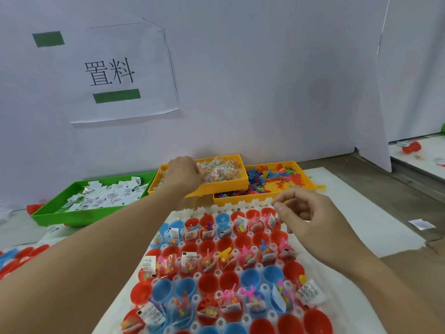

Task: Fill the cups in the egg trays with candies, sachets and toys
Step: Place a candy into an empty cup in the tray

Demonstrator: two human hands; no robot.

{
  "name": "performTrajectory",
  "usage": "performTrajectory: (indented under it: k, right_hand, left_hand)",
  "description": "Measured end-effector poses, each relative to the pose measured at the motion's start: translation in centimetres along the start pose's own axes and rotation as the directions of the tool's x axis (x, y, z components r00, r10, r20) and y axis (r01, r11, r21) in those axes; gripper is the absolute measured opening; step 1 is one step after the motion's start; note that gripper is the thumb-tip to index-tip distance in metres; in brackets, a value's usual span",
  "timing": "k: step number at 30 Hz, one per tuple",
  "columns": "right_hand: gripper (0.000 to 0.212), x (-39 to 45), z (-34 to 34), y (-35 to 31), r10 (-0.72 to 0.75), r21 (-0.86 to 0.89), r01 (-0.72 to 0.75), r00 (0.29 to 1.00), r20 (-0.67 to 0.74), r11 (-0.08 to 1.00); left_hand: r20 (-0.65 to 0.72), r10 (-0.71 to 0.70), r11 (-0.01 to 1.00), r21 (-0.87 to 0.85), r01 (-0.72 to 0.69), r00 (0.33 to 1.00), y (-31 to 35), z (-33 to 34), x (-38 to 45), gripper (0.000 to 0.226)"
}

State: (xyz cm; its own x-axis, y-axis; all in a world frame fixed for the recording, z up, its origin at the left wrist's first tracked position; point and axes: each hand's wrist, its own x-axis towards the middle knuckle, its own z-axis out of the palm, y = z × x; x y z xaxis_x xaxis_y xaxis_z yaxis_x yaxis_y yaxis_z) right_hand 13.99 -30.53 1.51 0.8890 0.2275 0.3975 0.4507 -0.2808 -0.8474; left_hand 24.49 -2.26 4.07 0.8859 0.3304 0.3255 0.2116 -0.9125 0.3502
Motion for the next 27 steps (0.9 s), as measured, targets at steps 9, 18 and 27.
performTrajectory:
  k: [9, 18, 27]
  right_hand:
    - [0.012, -0.3, 0.7, -0.4, 0.003, -0.03, -0.003, 1.0, -0.006, 1.0]
    - [0.011, -1.9, 2.2, -4.3, -0.082, -0.016, 0.086, 0.982, 0.171, 0.996]
    - [0.019, -3.4, 4.9, -5.6, -0.094, 0.187, 0.039, 0.951, 0.295, 0.982]
  left_hand:
    - [-0.245, -0.173, 0.822, -0.57, 0.003, 0.954, 1.4, -3.2, -5.5, 0.02]
    - [0.025, -0.075, 0.323, -0.945, 0.048, 0.997, 0.5, -6.6, -19.9, 0.013]
    - [-0.052, 0.157, 0.367, -0.924, -0.108, 0.986, 0.8, -5.8, -23.1, 0.02]
